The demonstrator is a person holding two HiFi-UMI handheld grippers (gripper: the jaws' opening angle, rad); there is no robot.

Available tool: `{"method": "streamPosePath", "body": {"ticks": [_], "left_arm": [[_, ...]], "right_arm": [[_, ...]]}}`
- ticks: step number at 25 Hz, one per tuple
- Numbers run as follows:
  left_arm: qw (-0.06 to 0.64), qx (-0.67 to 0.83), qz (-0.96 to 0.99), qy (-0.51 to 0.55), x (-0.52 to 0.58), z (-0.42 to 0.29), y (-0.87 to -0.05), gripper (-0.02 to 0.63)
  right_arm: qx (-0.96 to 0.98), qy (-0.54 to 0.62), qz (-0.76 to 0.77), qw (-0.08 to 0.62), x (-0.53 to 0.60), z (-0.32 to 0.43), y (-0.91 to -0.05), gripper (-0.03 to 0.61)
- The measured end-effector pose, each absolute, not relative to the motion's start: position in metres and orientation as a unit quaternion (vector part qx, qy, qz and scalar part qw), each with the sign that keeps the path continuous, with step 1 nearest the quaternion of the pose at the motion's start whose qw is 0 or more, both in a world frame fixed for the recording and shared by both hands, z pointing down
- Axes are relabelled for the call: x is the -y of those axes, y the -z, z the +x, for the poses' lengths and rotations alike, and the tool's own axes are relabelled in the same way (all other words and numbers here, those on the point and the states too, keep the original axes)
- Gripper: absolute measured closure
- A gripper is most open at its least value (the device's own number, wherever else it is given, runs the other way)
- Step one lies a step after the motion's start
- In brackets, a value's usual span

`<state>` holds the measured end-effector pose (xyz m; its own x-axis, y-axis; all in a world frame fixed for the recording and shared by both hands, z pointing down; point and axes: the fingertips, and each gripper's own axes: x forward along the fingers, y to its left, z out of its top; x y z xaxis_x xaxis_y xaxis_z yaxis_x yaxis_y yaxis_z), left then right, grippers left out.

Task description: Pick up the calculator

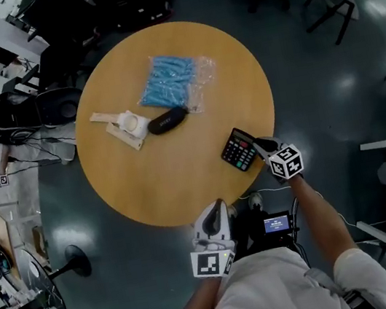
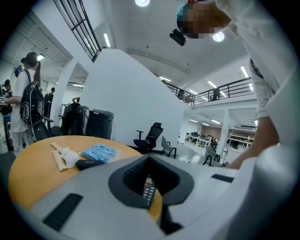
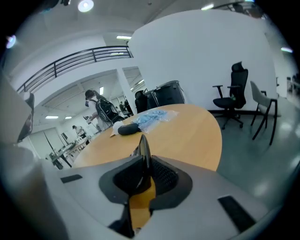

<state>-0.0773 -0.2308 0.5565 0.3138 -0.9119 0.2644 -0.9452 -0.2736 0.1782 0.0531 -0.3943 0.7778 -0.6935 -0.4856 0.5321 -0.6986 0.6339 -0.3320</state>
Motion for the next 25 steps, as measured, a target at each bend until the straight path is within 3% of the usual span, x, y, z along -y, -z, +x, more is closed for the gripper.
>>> {"method": "streamPosePath", "body": {"ticks": [6,10,16,25], "left_arm": [[0.138,0.586,0.797,-0.037,0.220,-0.085,-0.547,0.607],[0.119,0.586,0.801,-0.022,0.210,-0.091,-0.525,0.607],[0.106,0.578,0.809,-0.007,0.202,-0.093,-0.515,0.607],[0.105,0.565,0.818,0.000,0.198,-0.094,-0.509,0.607]], "right_arm": [[0.868,-0.114,0.404,0.265,0.360,0.055,-0.709,0.525],[0.866,-0.067,0.428,0.248,0.316,0.064,-0.643,0.525],[0.881,-0.070,0.420,0.208,0.248,0.062,-0.587,0.526],[0.879,-0.074,0.422,0.207,0.206,0.051,-0.577,0.526]]}}
